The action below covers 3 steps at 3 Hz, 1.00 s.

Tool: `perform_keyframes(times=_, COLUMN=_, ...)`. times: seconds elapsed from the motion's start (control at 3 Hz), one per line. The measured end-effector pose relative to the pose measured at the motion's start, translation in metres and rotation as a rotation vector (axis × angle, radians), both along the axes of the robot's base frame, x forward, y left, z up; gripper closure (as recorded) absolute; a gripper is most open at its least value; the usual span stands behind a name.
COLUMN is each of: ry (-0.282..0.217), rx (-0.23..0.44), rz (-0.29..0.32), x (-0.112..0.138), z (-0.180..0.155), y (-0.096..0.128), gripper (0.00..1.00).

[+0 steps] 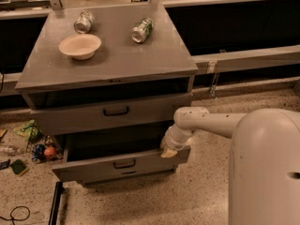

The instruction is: Open middle drawer

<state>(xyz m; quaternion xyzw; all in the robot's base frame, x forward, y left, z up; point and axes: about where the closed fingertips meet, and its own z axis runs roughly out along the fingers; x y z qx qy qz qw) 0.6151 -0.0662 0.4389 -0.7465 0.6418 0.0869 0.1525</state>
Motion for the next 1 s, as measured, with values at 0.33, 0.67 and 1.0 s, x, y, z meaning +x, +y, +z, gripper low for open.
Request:
perform_keyframes(times=0.33, ry=0.112, rx=0.009, rz=0.007, x=-0.047, z=0.000, y=0.003, gripper=1.00)
perform_keyframes(times=0.67, ry=0.160, rx=0.023, rz=-0.010, x=-0.071, z=0.013, y=0.006, gripper=0.84)
perform_keyframes(times=1.0, ry=0.162, rx=0.024, rz=-0.011, x=-0.072, z=0.014, y=0.007, gripper=0.61)
